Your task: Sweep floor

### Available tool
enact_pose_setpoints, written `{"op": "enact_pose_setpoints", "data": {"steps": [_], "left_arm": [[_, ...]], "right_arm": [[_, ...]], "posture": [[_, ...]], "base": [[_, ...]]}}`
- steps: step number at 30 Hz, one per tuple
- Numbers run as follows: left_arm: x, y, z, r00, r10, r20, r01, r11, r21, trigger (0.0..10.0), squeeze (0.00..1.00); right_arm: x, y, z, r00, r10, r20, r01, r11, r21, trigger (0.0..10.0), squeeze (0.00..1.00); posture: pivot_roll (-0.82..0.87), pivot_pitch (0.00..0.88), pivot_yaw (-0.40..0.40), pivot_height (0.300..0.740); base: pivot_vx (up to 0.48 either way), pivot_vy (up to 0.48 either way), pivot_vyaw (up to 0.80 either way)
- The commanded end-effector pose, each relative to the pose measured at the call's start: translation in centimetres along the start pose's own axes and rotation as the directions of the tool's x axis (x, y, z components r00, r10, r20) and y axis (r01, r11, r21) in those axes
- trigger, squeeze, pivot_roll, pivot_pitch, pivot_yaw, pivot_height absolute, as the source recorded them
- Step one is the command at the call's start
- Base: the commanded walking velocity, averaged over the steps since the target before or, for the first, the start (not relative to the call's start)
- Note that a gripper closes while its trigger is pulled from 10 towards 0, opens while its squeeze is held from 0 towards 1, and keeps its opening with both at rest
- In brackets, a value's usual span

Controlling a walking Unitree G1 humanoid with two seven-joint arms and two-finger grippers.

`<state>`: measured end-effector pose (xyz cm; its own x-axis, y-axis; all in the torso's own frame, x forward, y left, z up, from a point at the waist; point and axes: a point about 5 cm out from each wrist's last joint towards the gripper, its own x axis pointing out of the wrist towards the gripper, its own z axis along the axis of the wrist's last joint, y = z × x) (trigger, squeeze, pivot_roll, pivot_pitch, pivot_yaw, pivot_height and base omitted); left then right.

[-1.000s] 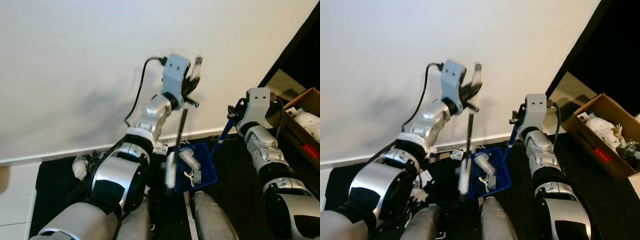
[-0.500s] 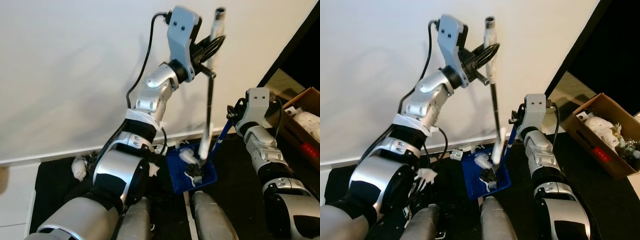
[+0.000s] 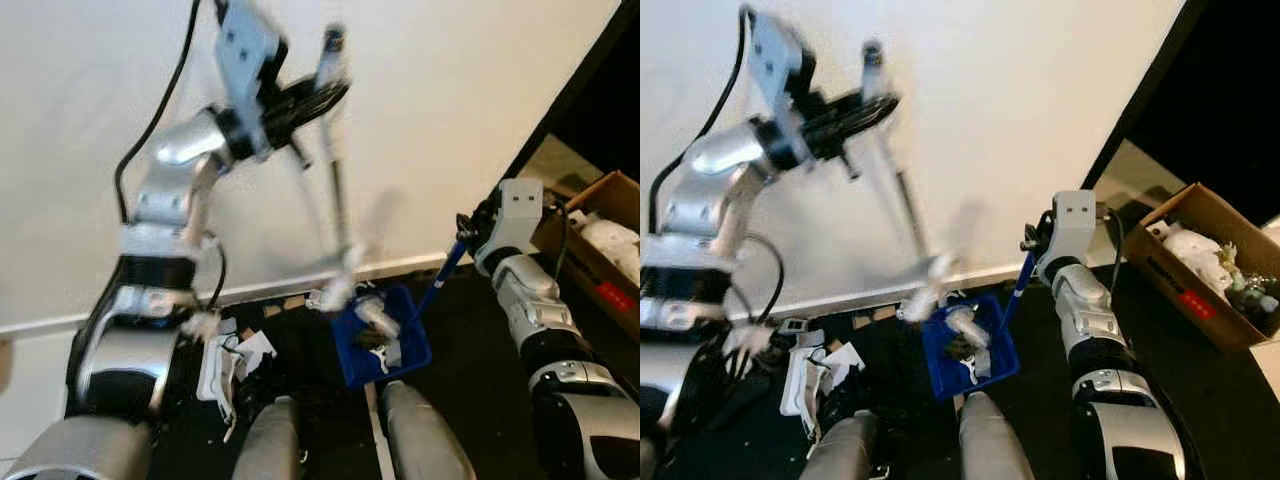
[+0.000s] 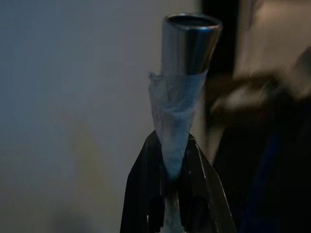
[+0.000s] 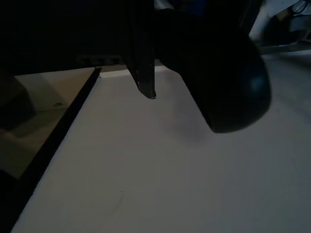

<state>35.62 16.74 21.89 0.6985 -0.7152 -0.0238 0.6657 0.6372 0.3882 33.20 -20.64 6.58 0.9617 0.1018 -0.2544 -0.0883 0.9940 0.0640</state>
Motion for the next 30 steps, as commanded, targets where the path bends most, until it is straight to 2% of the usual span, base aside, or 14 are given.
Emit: {"op": "enact_pose_setpoints", "data": {"steps": [1, 3, 6, 9, 11, 12, 13, 14, 15, 16, 21, 25, 26, 30], "left_arm": [[-0.7, 0.8, 0.2, 0.997, 0.070, -0.016, -0.068, 0.993, 0.096, 10.0, 0.00], [-1.1, 0.7, -0.4, 0.995, 0.097, -0.035, -0.094, 0.991, 0.091, 10.0, 0.00], [-2.2, -0.4, -2.5, 0.989, 0.117, -0.092, -0.113, 0.992, 0.047, 10.0, 0.00], [-2.5, -0.9, -3.7, 0.984, 0.132, -0.118, -0.129, 0.991, 0.026, 10.0, 0.00], [-2.8, -2.1, -5.3, 0.978, 0.162, -0.133, -0.169, 0.985, -0.042, 10.0, 0.00], [-2.8, -2.1, -5.3, 0.978, 0.162, -0.133, -0.169, 0.985, -0.042, 10.0, 0.00], [-2.8, -2.6, -5.8, 0.975, 0.182, -0.125, -0.193, 0.978, -0.079, 10.0, 0.00], [-2.8, -2.6, -5.8, 0.975, 0.182, -0.125, -0.193, 0.978, -0.079, 10.0, 0.00], [-2.8, -3.2, -6.3, 0.968, 0.222, -0.113, -0.237, 0.961, -0.141, 10.0, 0.00], [-2.8, -3.4, -6.5, 0.964, 0.237, -0.116, -0.254, 0.955, -0.155, 10.0, 0.00], [-2.9, -4.0, -7.1, 0.961, 0.242, -0.137, -0.263, 0.951, -0.165, 10.0, 0.00], [-2.9, -4.3, -7.7, 0.959, 0.234, -0.157, -0.256, 0.958, -0.134, 10.0, 0.00], [-2.9, -4.3, -8.0, 0.956, 0.235, -0.174, -0.255, 0.961, -0.104, 10.0, 0.00], [-2.9, -4.2, -7.9, 0.956, 0.240, -0.172, -0.258, 0.961, -0.094, 10.0, 0.00]], "right_arm": [[-0.4, 0.5, -1.8, 0.998, 0.030, -0.058, -0.026, 0.997, 0.072, 10.0, 0.00], [-0.5, 0.3, -1.8, 0.998, 0.026, -0.059, -0.022, 0.997, 0.072, 10.0, 0.00], [-1.0, -0.9, -1.6, 0.999, -0.001, -0.045, 0.004, 0.997, 0.079, 10.0, 0.00], [-1.2, -1.5, -1.4, 0.999, -0.022, -0.032, 0.025, 0.995, 0.092, 10.0, 0.00], [-1.6, -2.9, -0.6, 0.998, -0.063, 0.020, 0.058, 0.981, 0.185, 10.0, 0.00], [-1.6, -2.9, -0.6, 0.998, -0.063, 0.020, 0.058, 0.981, 0.185, 10.0, 0.00], [-1.9, -3.6, -0.3, 0.996, -0.083, 0.043, 0.069, 0.965, 0.252, 10.0, 0.00], [-1.9, -3.6, -0.3, 0.996, -0.083, 0.043, 0.069, 0.965, 0.252, 10.0, 0.00], [-2.5, -4.6, -0.5, 0.993, -0.105, 0.061, 0.078, 0.934, 0.349, 10.0, 0.00], [-2.7, -4.9, -0.9, 0.992, -0.114, 0.051, 0.088, 0.930, 0.357, 10.0, 0.00], [-3.1, -4.5, -2.1, 0.995, -0.104, 0.011, 0.095, 0.944, 0.315, 10.0, 0.00], [-2.9, -4.0, -2.1, 0.996, -0.092, 0.010, 0.085, 0.948, 0.308, 10.0, 0.00], [-2.8, -3.6, -2.1, 0.998, -0.068, 0.002, 0.064, 0.958, 0.279, 10.0, 0.00], [-2.8, -3.5, -2.1, 0.999, -0.050, -0.008, 0.051, 0.967, 0.249, 10.0, 0.00]], "posture": [[0.04, 0.119, 0.028, 0.740], [0.04, 0.119, 0.026, 0.740], [0.04, 0.111, 0.022, 0.740], [0.04, 0.106, 0.021, 0.740], [0.03, 0.096, 0.023, 0.740], [0.03, 0.096, 0.023, 0.740], [0.03, 0.092, 0.024, 0.740], [0.03, 0.092, 0.024, 0.740], [0.02, 0.086, 0.028, 0.740], [0.02, 0.085, 0.029, 0.740], [0.02, 0.079, 0.030, 0.740], [0.02, 0.077, 0.029, 0.740], [0.02, 0.076, 0.029, 0.740], [0.02, 0.076, 0.029, 0.740]], "base": [[0.000, 0.000, 0.00], [0.000, 0.000, 0.00], [0.000, 0.000, 0.00], [0.000, 0.000, 0.00], [0.000, 0.000, 0.00], [0.000, 0.000, 0.00], [0.000, 0.000, 0.00], [0.000, 0.000, 0.00], [0.000, 0.000, 0.00], [0.000, 0.000, 0.00], [0.000, 0.000, 0.00], [0.000, 0.000, 0.00], [0.000, 0.000, 0.00], [0.000, 0.000, 0.00]]}}
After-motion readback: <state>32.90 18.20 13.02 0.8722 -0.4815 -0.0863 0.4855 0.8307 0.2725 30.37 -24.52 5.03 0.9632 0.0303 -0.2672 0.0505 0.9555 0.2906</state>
